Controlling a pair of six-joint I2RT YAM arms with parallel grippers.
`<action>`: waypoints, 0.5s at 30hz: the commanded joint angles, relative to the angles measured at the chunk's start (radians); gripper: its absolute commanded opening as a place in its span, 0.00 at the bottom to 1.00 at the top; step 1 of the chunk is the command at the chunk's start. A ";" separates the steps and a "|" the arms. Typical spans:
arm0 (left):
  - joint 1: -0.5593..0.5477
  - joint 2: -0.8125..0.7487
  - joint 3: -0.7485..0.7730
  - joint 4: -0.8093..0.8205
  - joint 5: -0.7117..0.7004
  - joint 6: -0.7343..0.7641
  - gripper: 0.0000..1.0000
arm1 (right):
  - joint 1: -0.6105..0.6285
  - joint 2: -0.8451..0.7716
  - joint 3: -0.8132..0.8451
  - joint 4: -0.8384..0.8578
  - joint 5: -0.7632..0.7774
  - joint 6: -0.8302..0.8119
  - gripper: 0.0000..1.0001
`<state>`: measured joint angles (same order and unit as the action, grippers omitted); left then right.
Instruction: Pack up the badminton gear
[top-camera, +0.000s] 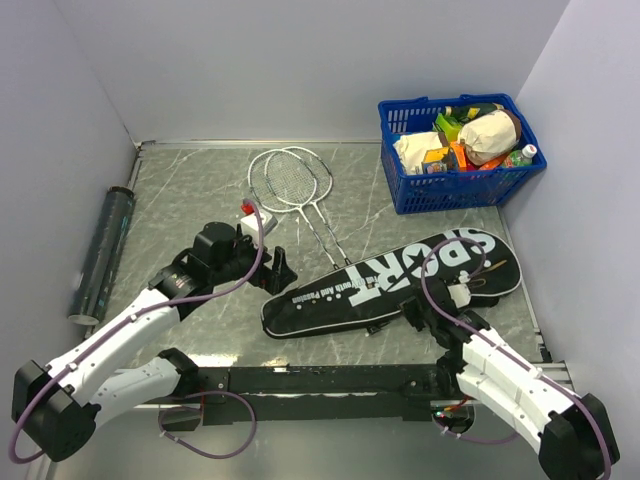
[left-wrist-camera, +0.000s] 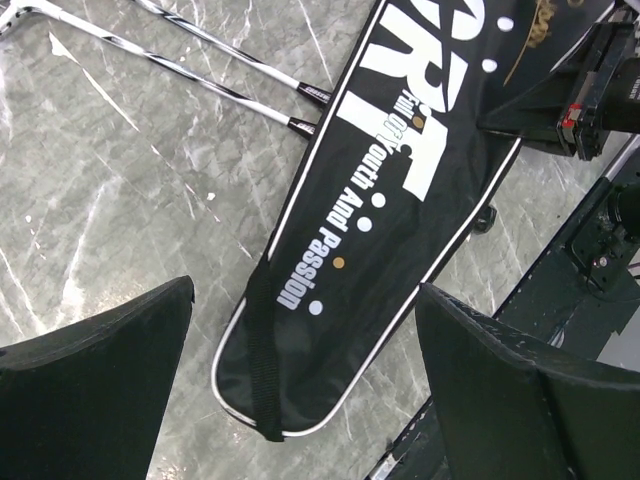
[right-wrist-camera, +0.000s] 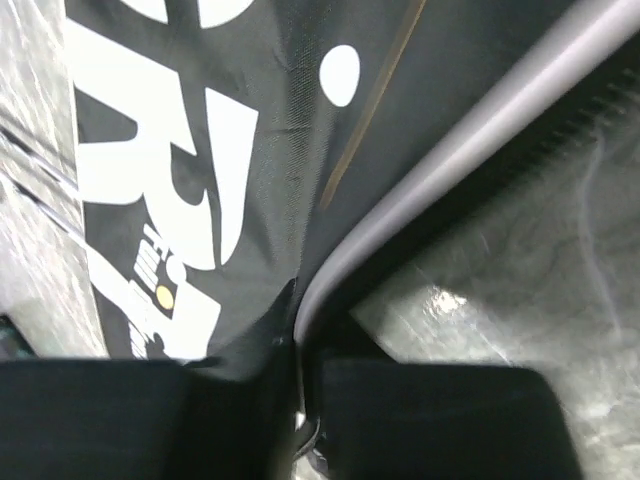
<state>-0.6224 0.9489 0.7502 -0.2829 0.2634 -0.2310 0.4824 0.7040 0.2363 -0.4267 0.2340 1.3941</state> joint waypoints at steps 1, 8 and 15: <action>-0.005 0.011 0.034 0.008 -0.016 -0.014 0.96 | 0.005 -0.047 0.055 -0.044 0.102 -0.094 0.00; -0.005 -0.052 0.084 -0.031 -0.172 0.013 0.96 | 0.012 -0.135 0.259 -0.190 0.056 -0.231 0.00; -0.005 -0.088 0.132 -0.079 -0.263 0.052 0.96 | 0.119 -0.014 0.460 -0.152 -0.039 -0.219 0.00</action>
<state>-0.6235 0.9123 0.8555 -0.3637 0.0780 -0.2104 0.5339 0.6231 0.5819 -0.6117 0.2352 1.1915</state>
